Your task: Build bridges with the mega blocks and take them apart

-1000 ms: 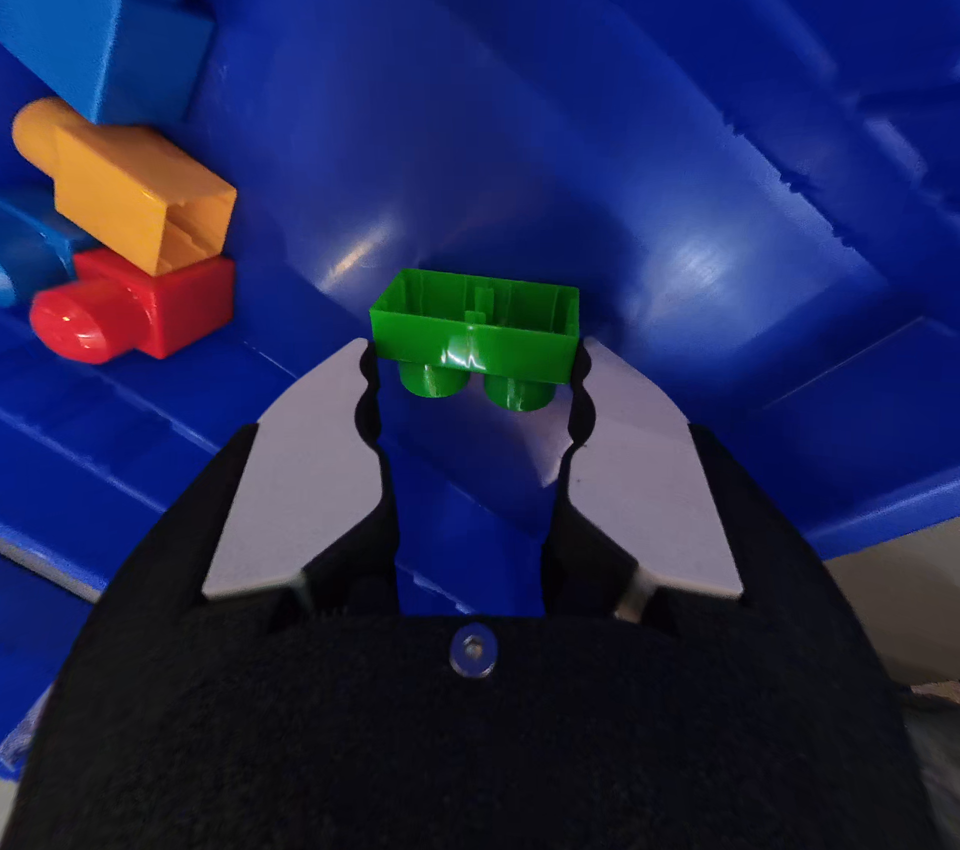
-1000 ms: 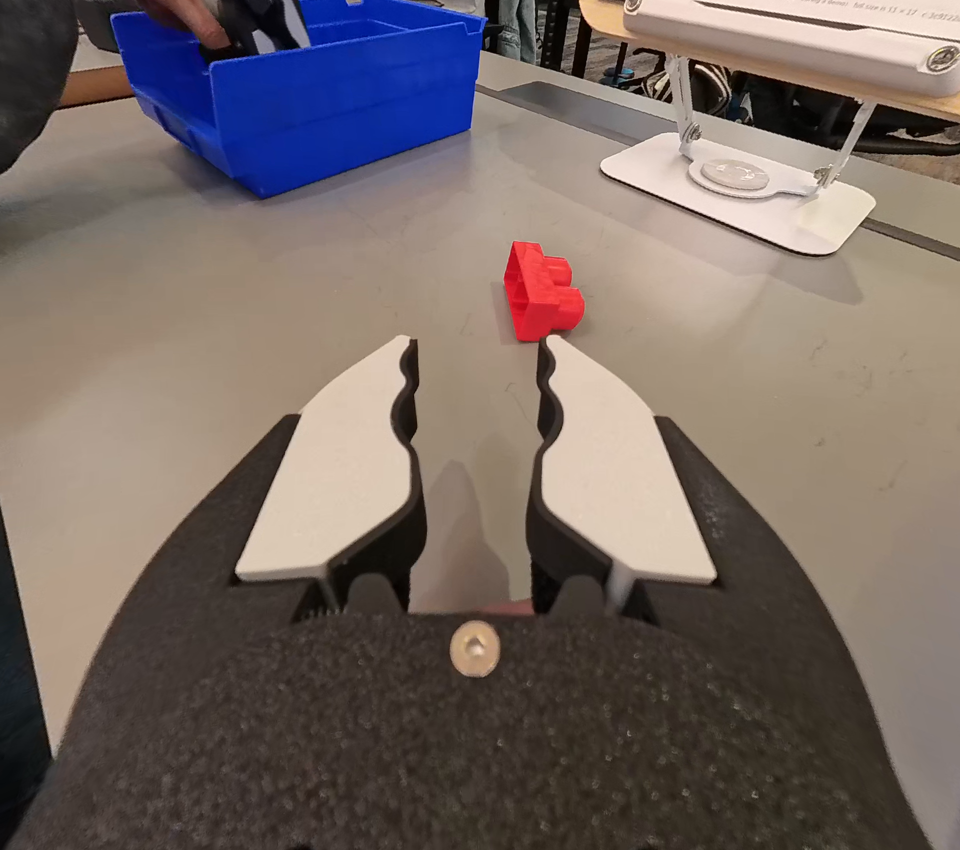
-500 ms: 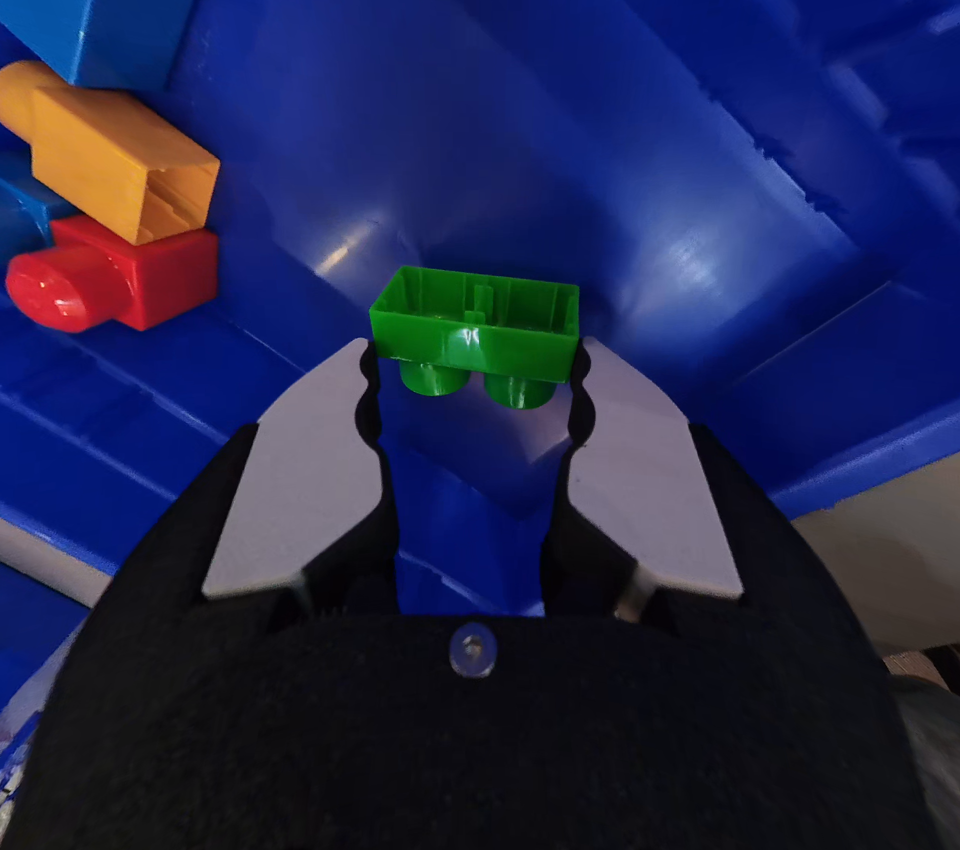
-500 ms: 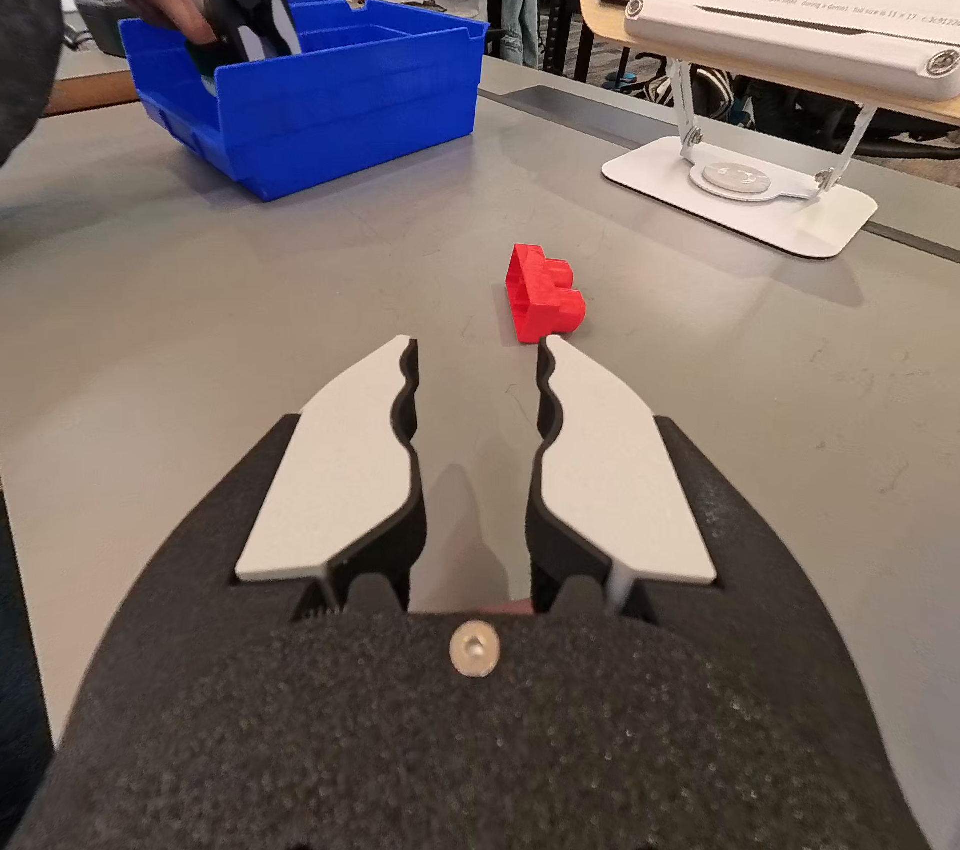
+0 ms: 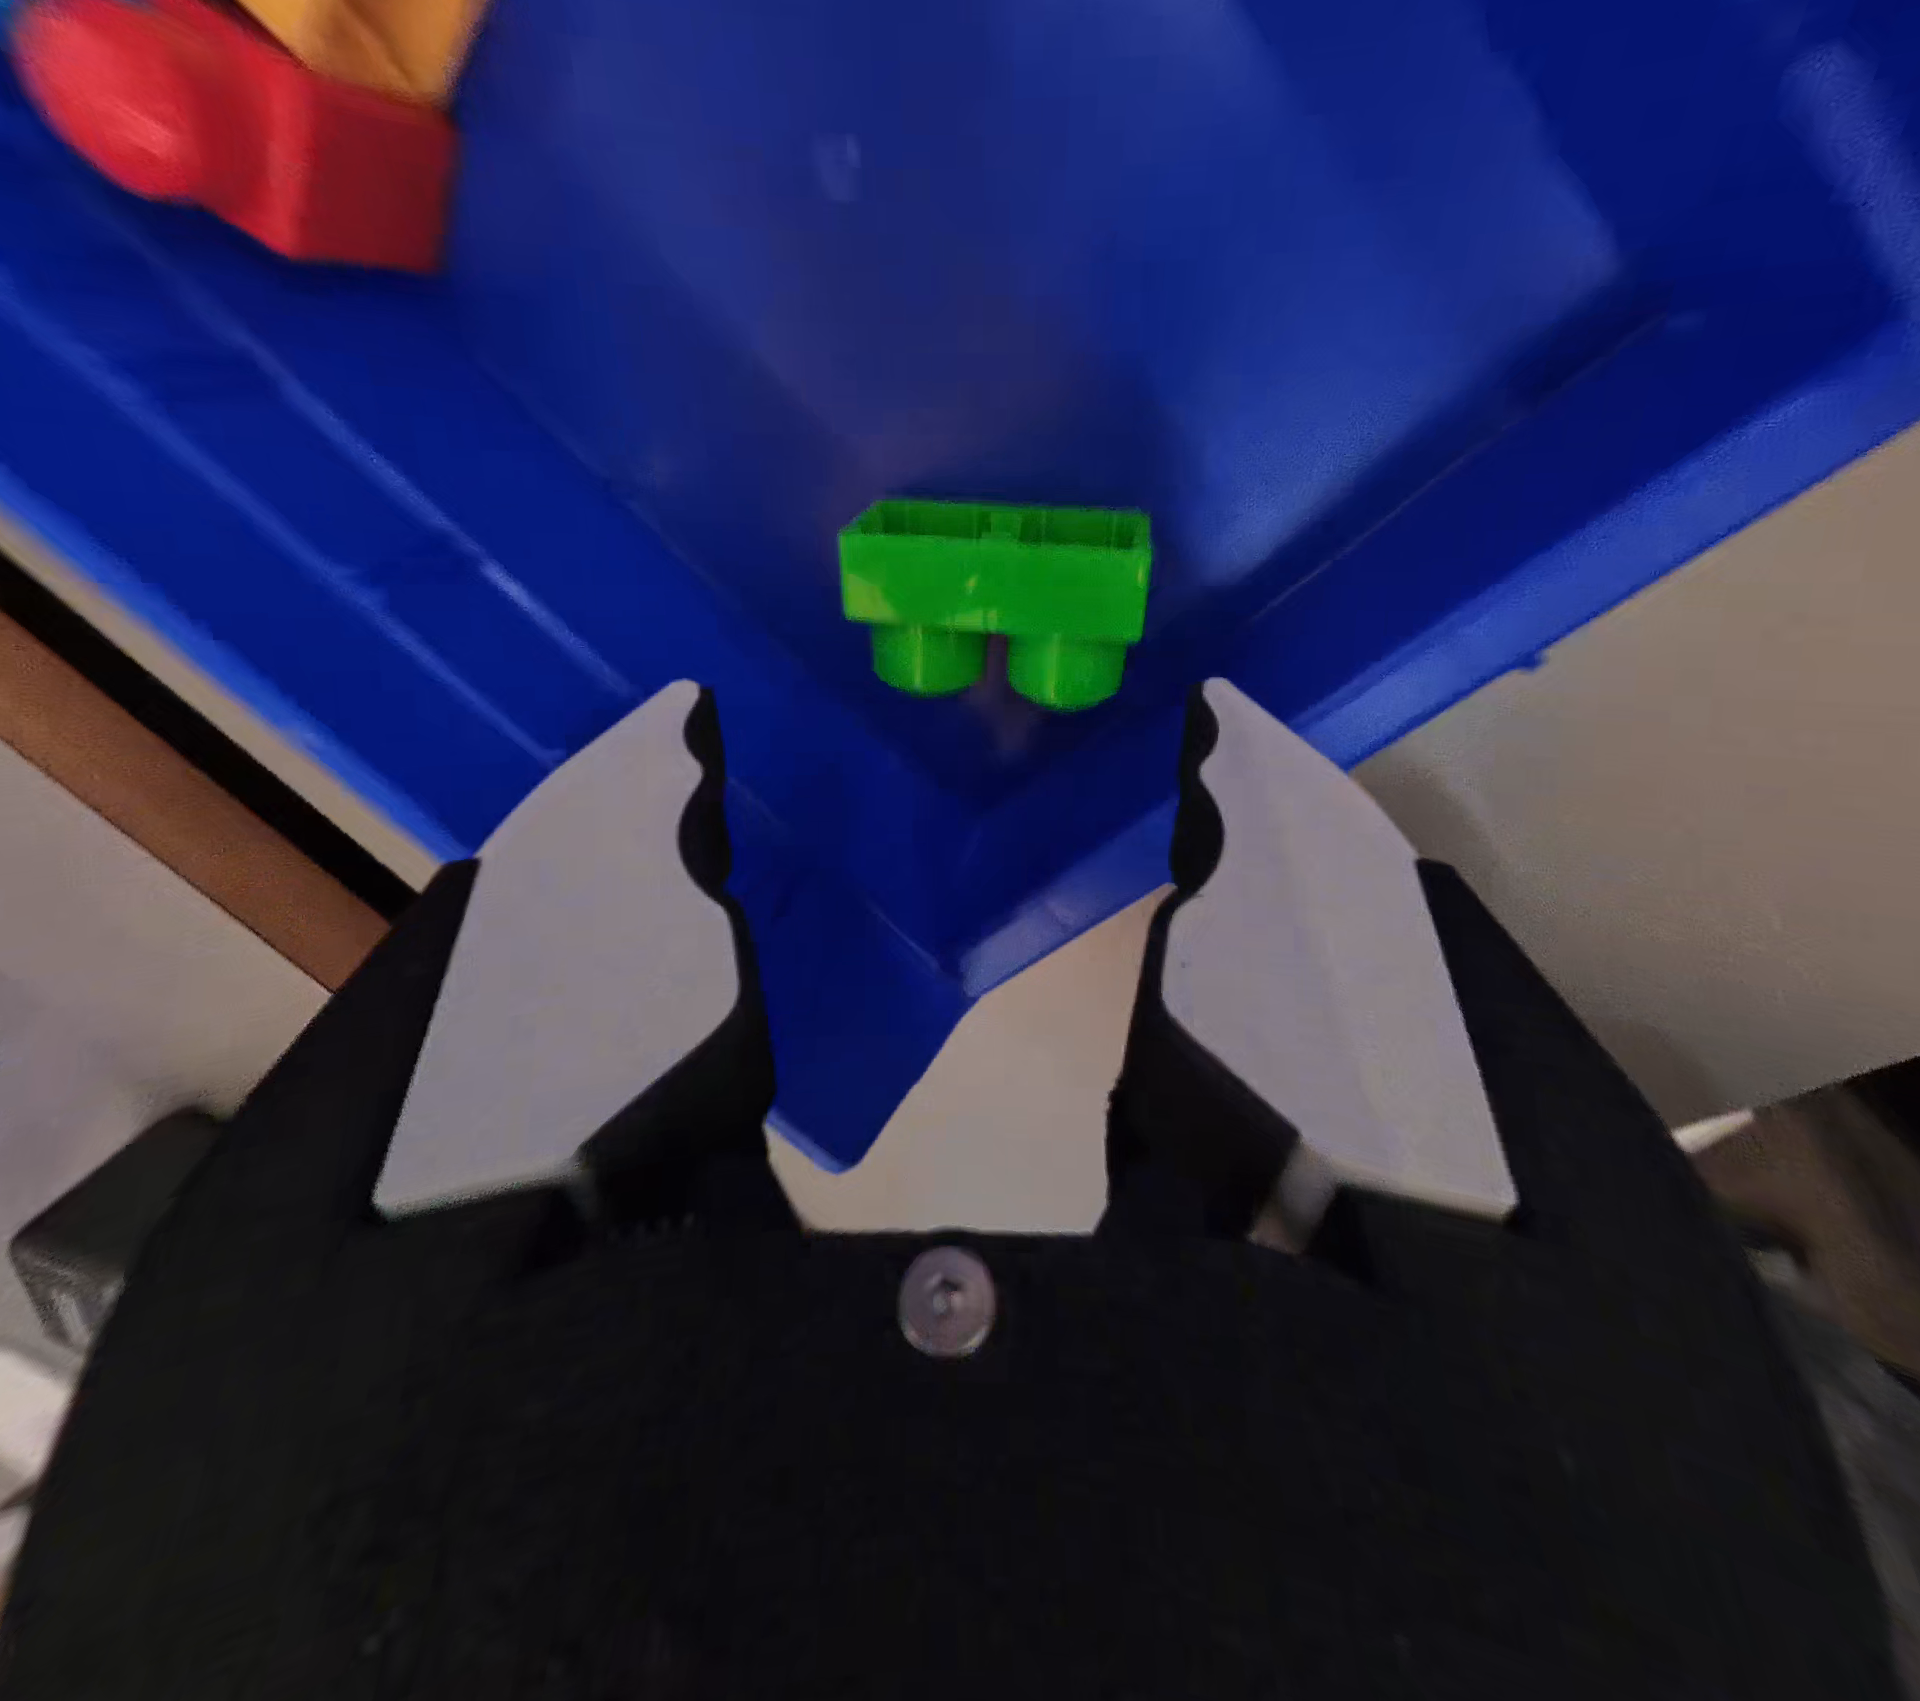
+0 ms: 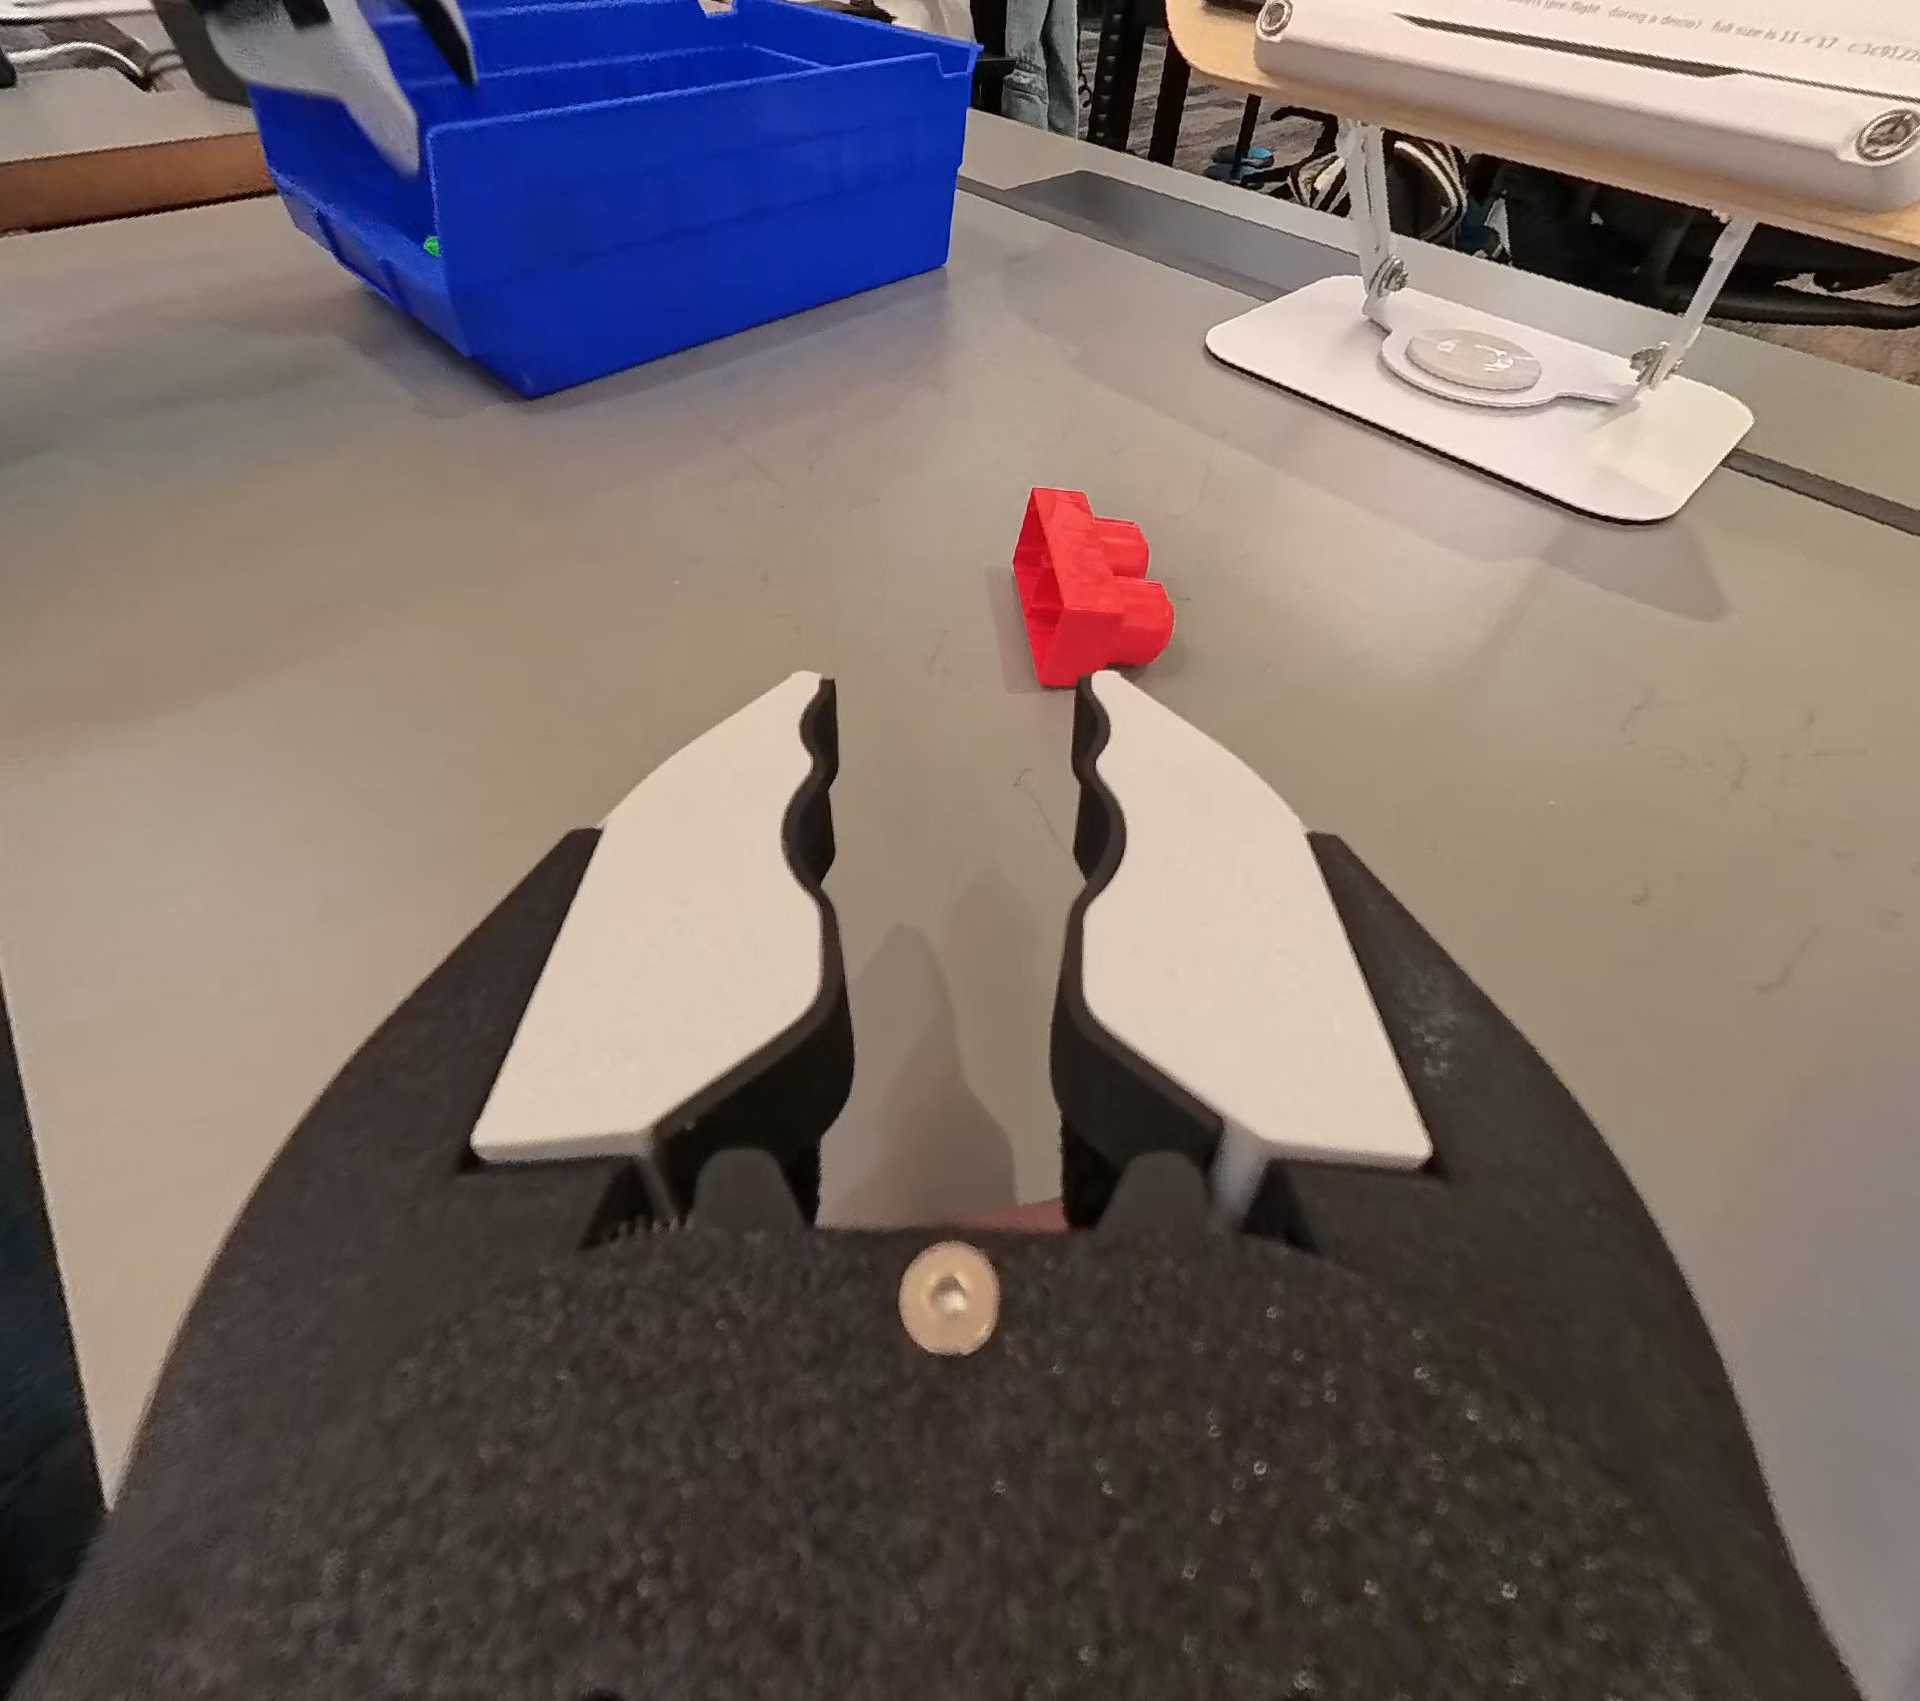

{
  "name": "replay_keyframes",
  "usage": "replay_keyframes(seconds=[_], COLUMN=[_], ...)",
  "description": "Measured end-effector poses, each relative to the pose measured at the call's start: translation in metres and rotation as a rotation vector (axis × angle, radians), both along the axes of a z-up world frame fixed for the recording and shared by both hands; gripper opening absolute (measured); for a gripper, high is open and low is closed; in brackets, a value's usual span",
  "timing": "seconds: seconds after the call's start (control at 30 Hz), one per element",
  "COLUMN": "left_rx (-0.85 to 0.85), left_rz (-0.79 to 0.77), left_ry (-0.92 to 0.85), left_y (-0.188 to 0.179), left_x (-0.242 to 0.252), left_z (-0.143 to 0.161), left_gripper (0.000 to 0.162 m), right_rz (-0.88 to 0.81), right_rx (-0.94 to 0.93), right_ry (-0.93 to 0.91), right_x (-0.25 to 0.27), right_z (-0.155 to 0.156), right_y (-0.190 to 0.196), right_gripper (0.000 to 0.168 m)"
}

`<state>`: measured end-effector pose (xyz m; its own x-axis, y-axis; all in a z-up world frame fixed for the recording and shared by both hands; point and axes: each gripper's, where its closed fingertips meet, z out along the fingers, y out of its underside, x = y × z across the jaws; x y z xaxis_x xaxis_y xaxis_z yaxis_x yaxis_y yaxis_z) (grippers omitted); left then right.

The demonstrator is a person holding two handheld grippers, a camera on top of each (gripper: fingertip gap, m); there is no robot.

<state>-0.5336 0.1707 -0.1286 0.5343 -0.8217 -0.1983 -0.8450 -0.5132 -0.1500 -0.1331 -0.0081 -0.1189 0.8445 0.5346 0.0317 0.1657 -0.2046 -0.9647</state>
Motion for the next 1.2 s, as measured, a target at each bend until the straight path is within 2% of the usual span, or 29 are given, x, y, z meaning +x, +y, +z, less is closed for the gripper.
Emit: replay_keyframes(seconds=[0.1,0.13,0.17,0.23,0.3,0.37,0.47,0.5,0.57,0.7,0.97,1.03,1.1,1.2], left_rx=[0.225,0.289,0.338,0.365,0.332,0.279,0.221,0.205,0.198,0.164,0.065,0.017,-0.067,-0.135], left_rz=[0.016,0.049,0.091,0.179,0.214,0.115,-0.086,-0.143,-0.250,-0.338,-0.534,-0.543,-0.506,-0.475], left_ry=[-0.186,-0.186,-0.141,-0.057,-0.081,-0.077,0.063,0.101,0.121,0.086,0.176,0.199,0.141,0.110], left_y=[0.024,0.036,0.050,0.078,0.106,0.128,0.149,0.153,0.158,0.162,0.169,0.169,0.163,0.155], left_x=[0.026,0.028,0.027,0.029,0.048,0.068,0.073,0.073,0.077,0.088,0.087,0.081,0.082,0.076], left_z=[0.040,0.045,0.045,0.036,0.024,0.012,-0.011,-0.016,-0.021,-0.023,-0.044,-0.055,-0.060,-0.061], left_gripper=[0.082,0.076,0.071,0.073,0.072,0.062,0.068,0.072,0.068,0.072,0.057,0.051,0.037,0.036], right_rz=[0.001,0.002,0.002,0.003,0.003,0.004,0.003,0.004,0.006,0.012,0.004,0.003,0.003,0.003], right_rx=[-0.006,-0.010,-0.014,-0.022,-0.028,-0.029,-0.018,-0.016,-0.015,-0.034,-0.025,-0.028,-0.036,-0.047], right_ry=[-0.006,-0.010,-0.014,-0.020,-0.024,-0.023,-0.010,-0.007,-0.004,-0.007,-0.010,-0.017,-0.025,-0.031], right_x=[-0.001,-0.001,-0.001,-0.002,-0.002,-0.002,-0.001,-0.001,-0.001,-0.002,-0.001,-0.002,-0.002,-0.003], right_z=[-0.001,-0.002,-0.002,-0.004,-0.005,-0.005,-0.003,-0.002,-0.002,-0.005,-0.004,-0.005,-0.006,-0.008], right_y=[0.000,0.001,0.001,0.001,0.002,0.002,0.001,0.001,0.001,0.002,0.002,0.002,0.002,0.003], right_gripper=[0.043,0.043,0.043,0.043,0.043,0.043,0.043,0.043,0.043,0.043,0.043,0.043,0.043,0.043])
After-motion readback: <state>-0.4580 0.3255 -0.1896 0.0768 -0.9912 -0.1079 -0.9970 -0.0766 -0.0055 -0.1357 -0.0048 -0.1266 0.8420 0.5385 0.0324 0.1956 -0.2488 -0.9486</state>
